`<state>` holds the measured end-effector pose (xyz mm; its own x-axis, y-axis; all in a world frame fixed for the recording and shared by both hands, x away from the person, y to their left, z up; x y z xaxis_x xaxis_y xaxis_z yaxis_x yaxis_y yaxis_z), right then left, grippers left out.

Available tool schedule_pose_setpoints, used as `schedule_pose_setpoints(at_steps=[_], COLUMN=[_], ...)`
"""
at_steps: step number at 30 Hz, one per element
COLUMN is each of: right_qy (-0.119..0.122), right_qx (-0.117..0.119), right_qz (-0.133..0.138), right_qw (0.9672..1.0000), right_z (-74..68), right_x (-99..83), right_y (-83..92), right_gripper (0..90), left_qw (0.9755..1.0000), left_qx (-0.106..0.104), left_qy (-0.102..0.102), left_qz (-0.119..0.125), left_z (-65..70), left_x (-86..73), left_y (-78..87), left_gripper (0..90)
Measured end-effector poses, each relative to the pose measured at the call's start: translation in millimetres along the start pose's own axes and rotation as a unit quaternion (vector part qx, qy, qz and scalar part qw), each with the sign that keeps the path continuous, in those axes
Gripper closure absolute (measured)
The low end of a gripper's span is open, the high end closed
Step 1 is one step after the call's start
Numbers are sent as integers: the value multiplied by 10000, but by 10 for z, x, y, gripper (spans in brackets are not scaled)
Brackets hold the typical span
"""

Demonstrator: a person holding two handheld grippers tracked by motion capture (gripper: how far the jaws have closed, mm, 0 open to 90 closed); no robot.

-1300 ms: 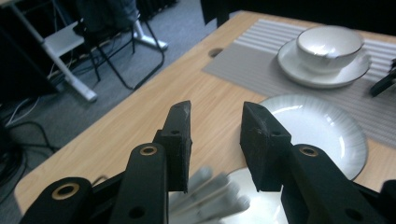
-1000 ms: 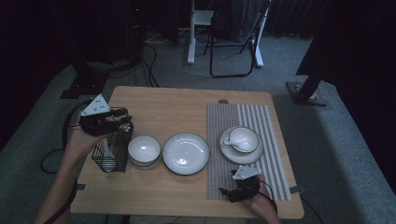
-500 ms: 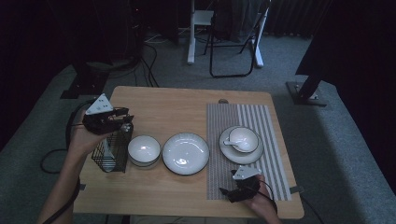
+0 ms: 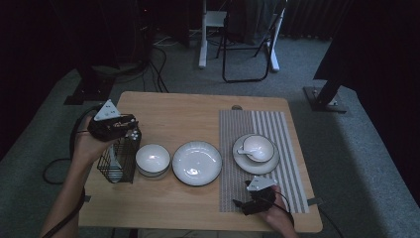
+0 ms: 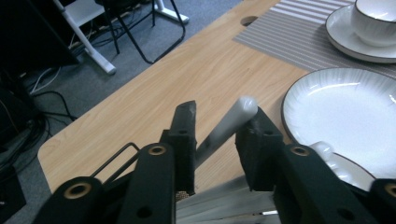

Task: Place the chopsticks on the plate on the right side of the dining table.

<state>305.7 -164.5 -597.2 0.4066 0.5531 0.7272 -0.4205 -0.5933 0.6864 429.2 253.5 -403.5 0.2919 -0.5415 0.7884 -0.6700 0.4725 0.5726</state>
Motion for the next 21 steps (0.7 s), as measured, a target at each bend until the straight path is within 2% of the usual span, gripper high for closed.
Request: schedule_pose_setpoints(at_steps=[7, 14, 17, 19, 21], right_qy=[0, -1, -1, -1, -2], right_qx=[0, 1, 1, 1, 1], right_qz=[-1, -1, -1, 0, -1], right_qw=[10000, 10000, 10000, 10000, 10000], right_z=[0, 0, 0, 0, 0], right_x=[0, 0, 0, 0, 0], right_y=[0, 0, 0, 0, 0], right_gripper=[136, 136, 136, 136, 136], left_qw=[10000, 9998, 9998, 9997, 9995], left_qx=[35, 64, 64, 188, 192], left_qy=[-70, -59, 10, -84, -176], left_qz=[-56, -196, -167, -148, -153], left_z=[-20, -68, -98, -103, -89], left_x=[-12, -75, -105, -98, -79], left_y=[-56, -137, -157, -146, -124], left_gripper=[728, 732, 734, 749, 763])
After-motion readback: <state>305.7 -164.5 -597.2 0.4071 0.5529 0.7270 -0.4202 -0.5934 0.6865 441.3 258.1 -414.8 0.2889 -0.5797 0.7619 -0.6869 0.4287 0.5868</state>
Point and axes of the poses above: each handheld gripper's, and its own axes: y roughly backward along the jaws, x roughly out of its top, z roughly to its right, the point moved 7 cm from there along -y, roughly forward along the jaws, and after that the axes turned 1 degree about x, right-handed, at the moved point
